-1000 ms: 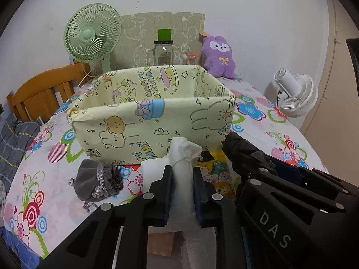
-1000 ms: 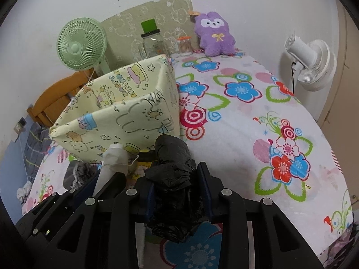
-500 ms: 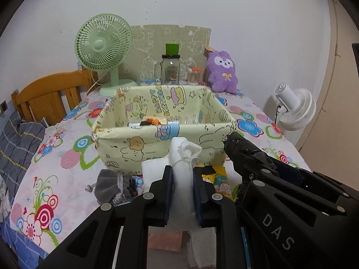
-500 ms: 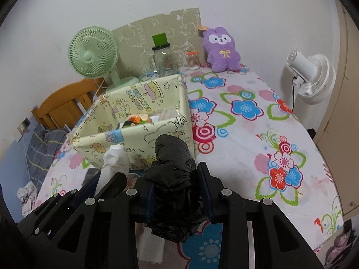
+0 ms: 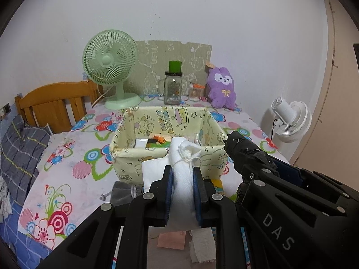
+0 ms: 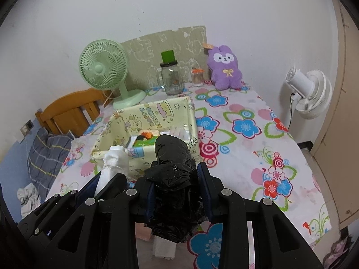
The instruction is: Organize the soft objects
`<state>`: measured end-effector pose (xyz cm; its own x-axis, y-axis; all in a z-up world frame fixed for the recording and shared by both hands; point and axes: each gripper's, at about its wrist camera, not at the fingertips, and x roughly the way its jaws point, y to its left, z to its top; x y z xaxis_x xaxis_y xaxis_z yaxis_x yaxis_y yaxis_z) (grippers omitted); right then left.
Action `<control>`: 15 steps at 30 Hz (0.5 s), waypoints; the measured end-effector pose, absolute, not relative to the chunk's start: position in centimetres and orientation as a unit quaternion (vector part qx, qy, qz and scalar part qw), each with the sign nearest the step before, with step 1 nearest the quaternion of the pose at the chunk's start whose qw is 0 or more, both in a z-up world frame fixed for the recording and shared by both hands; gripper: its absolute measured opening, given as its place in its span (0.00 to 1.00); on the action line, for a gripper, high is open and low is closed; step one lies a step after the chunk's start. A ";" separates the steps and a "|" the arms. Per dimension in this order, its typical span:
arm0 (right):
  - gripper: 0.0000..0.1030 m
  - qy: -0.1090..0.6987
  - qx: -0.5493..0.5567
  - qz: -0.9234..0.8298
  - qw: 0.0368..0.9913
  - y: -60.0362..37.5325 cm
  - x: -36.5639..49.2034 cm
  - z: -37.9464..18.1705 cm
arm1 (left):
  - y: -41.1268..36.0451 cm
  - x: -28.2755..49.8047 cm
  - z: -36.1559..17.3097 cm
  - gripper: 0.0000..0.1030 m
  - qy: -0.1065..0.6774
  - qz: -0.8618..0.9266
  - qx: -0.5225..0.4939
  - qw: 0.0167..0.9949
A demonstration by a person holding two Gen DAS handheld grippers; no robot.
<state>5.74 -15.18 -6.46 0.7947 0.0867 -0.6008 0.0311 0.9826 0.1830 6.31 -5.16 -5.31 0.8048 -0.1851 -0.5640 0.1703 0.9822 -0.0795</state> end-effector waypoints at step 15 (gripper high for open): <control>0.37 0.293 0.089 0.015 0.952 -14.3 4.9 -3.3 | -4.3 6.0 -2.5 0.15 0.276 -0.097 -0.007 0.956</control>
<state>4.94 -14.34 -3.27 0.8283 0.0814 -0.5543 0.0230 0.9836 0.1789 5.98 -4.33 -2.47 0.8292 -0.1891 -0.5261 0.1809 0.9812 -0.0675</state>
